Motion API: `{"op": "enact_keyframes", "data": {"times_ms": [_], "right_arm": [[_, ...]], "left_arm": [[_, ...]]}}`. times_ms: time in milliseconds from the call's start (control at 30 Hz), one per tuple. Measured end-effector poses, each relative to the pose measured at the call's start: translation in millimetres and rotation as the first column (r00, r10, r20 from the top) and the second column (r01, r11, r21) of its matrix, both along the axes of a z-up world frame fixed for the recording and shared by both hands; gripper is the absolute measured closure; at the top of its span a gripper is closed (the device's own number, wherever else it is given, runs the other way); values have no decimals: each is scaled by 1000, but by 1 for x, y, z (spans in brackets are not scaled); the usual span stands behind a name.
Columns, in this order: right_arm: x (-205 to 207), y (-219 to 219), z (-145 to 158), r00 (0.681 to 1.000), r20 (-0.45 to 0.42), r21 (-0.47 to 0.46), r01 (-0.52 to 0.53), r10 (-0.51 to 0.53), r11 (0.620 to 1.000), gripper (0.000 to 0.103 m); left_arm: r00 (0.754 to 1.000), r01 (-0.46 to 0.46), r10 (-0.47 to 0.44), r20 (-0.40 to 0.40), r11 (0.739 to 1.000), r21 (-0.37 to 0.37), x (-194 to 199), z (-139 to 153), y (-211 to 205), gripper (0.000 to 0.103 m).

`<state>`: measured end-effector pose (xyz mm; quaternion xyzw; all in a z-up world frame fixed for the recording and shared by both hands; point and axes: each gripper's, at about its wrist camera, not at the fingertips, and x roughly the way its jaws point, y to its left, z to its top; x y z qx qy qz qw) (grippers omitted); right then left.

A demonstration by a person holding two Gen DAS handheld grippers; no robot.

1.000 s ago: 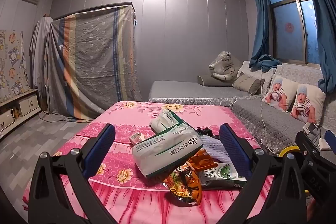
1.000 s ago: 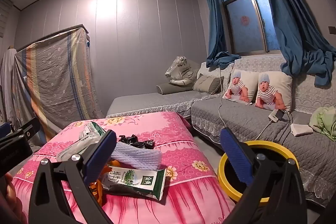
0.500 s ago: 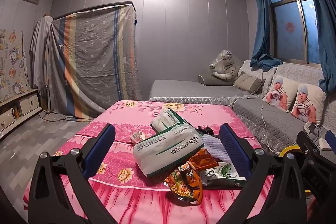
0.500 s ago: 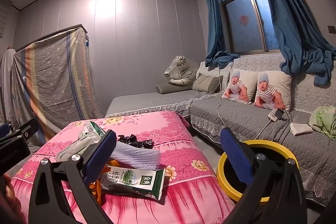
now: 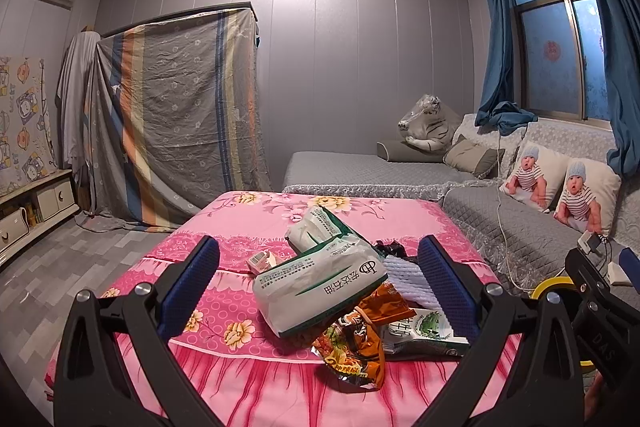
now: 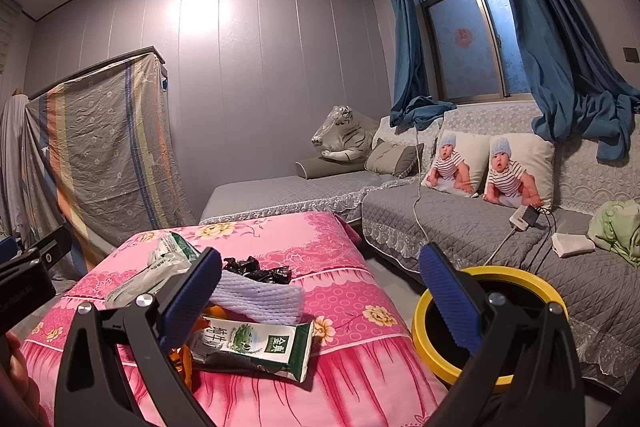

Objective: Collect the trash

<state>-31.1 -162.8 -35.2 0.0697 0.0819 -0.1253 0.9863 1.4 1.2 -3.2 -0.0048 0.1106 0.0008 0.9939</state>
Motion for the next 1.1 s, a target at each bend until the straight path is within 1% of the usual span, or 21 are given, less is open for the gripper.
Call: {"op": "enact_keyframes", "data": {"times_ms": [233, 1100], "right_arm": [[-1, -2, 4, 1000, -1, -2, 0, 0, 1000, 8], [-5, -4, 1, 1000, -4, 1, 1, -1, 1000, 8]], "left_arm": [[1000, 1, -1, -3, 1000, 2, -1, 4, -1, 8], [1000, 2, -2, -8, 1000, 2, -2, 2, -1, 8]]}}
